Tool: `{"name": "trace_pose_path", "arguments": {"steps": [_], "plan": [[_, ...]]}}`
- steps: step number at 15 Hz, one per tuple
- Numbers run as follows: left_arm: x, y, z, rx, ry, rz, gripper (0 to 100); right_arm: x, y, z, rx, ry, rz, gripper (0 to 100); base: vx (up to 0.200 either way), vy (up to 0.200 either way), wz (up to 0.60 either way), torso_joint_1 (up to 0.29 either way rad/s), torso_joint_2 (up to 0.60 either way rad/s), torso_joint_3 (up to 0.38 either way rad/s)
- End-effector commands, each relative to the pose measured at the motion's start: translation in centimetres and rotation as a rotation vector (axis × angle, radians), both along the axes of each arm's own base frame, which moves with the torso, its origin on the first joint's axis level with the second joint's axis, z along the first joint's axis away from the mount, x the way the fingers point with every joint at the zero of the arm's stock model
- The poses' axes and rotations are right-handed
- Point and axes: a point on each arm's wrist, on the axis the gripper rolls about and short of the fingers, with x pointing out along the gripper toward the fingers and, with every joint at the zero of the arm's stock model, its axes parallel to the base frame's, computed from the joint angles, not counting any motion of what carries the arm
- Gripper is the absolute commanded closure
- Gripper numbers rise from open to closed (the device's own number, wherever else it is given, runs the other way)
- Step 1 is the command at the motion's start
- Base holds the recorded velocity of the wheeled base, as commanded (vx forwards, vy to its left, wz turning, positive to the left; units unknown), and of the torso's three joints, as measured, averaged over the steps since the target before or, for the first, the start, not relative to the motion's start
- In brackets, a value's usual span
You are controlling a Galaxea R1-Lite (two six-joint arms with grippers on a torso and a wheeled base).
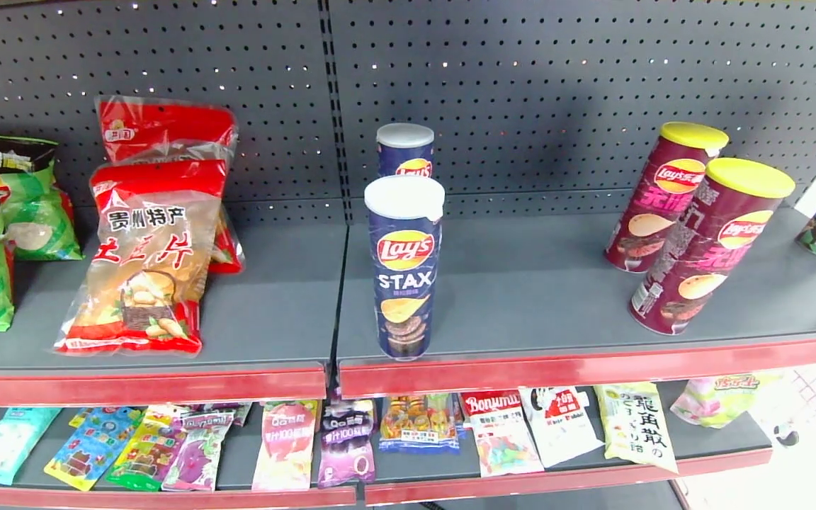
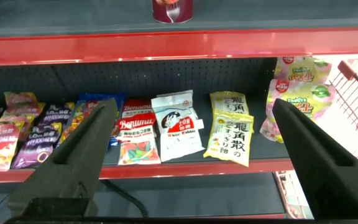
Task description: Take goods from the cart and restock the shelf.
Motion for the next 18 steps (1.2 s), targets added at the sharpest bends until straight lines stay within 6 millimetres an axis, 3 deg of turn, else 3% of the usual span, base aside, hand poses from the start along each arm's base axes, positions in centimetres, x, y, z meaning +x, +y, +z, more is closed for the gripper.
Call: {"name": "trace_pose_path", "arguments": {"steps": [1, 15, 18], "plan": [[0.09, -0.04, 0.04, 0.003, 0.006, 0.001, 0, 0.01, 0.0, 0.01, 0.0, 0.001, 0.0, 0, 0.0, 0.0, 0.0, 0.0, 0.0, 0.0], [0.23, 0.02, 0.22, 0.018, -0.011, -0.02, 0, 0.01, 0.0, 0.01, 0.0, 0.001, 0.0, 0, 0.0, 0.0, 0.0, 0.0, 0.0, 0.0], [0.23, 0.02, 0.22, 0.018, -0.011, -0.02, 0, 0.01, 0.0, 0.01, 0.0, 0.001, 0.0, 0, 0.0, -0.2, 0.0, -0.001, 0.0, 0.002]]}}
